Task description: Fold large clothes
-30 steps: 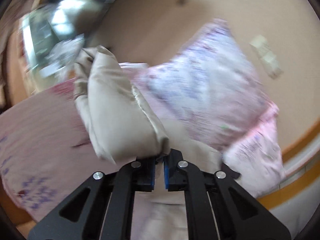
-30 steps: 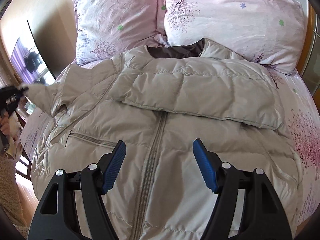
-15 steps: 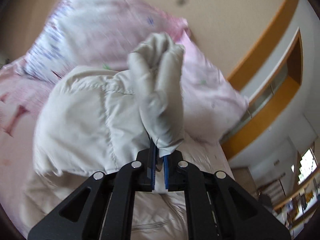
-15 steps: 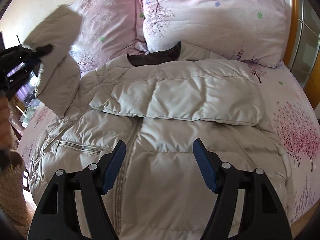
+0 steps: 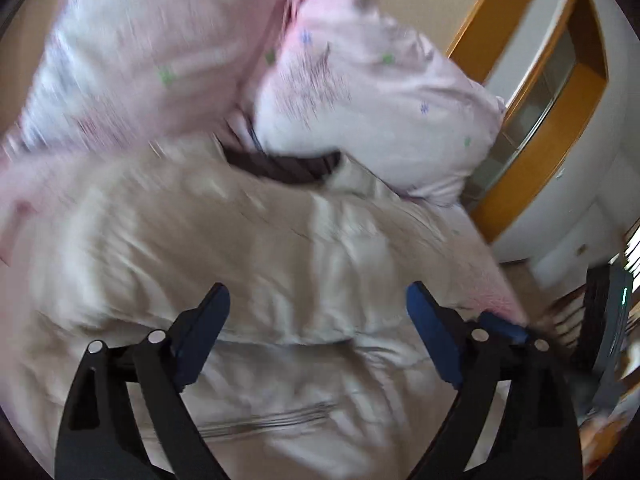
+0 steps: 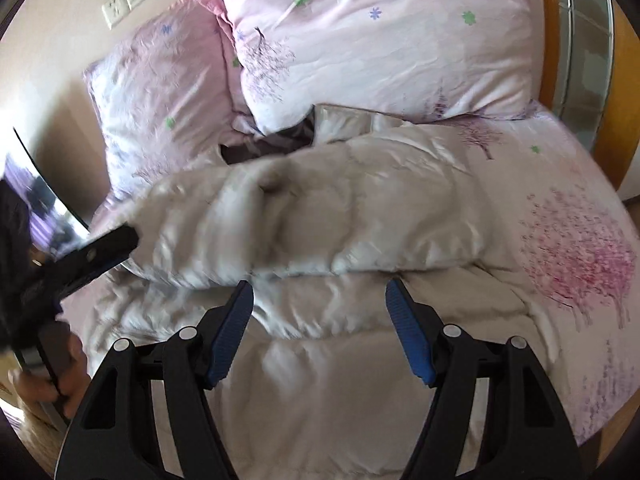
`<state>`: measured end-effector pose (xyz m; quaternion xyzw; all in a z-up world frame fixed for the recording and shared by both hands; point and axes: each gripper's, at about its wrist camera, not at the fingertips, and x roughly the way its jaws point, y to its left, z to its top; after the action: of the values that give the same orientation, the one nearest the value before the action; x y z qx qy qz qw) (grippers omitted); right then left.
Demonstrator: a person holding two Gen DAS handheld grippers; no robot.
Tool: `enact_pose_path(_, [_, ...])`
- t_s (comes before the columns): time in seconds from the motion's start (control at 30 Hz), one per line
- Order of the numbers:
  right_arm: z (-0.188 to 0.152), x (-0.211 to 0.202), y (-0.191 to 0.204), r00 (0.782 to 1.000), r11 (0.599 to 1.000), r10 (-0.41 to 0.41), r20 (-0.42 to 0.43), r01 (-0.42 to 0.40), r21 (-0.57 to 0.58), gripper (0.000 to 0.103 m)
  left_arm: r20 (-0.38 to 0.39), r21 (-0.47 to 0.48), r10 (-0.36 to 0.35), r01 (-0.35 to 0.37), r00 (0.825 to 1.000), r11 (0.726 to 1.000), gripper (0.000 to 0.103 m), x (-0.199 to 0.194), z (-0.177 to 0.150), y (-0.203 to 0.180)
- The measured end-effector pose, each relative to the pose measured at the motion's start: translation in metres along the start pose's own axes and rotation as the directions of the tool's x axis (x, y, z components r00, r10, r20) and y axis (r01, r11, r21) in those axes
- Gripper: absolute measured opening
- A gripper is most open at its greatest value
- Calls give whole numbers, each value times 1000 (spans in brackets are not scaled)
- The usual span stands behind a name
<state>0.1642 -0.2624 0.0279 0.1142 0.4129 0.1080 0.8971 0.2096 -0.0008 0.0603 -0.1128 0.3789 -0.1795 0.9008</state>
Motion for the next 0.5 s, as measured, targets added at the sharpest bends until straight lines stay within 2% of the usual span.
enact_pose_path(0.1, [17, 17, 2, 993, 993, 107, -40, -105, 59, 62, 65, 71, 170, -175, 983, 982, 97, -24, 3, 12])
enact_pose_path(0.17, [26, 33, 2, 984, 983, 161, -82, -152, 106, 57, 88, 101, 291, -299, 953, 949, 97, -33, 1, 24])
enact_pose_path(0.23, [33, 57, 1, 970, 970, 200, -139, -176, 169, 51, 93, 112, 362, -371, 928, 922, 97, -37, -2, 37])
enact_pose_path(0.27, [34, 67, 1, 963, 964, 215, -163, -183, 194, 49, 83, 111, 389, -396, 917, 911, 97, -38, -5, 45])
enact_pose_path(0.37, [33, 92, 2, 942, 946, 257, -216, -199, 255, 42, 53, 97, 428, -431, 902, 897, 97, -41, -10, 65])
enact_pose_path(0.43, [29, 102, 6, 928, 936, 292, -231, -226, 271, 28, 42, 91, 454, -456, 890, 885, 97, -38, -12, 74])
enact_pose_path(0.47, [27, 105, 10, 925, 936, 297, -236, -233, 266, 25, 36, 88, 465, -466, 885, 880, 97, -37, -13, 78])
enact_pose_path(0.5, [26, 105, 12, 929, 940, 287, -231, -228, 253, 17, 31, 85, 471, -471, 882, 878, 97, -36, -15, 82])
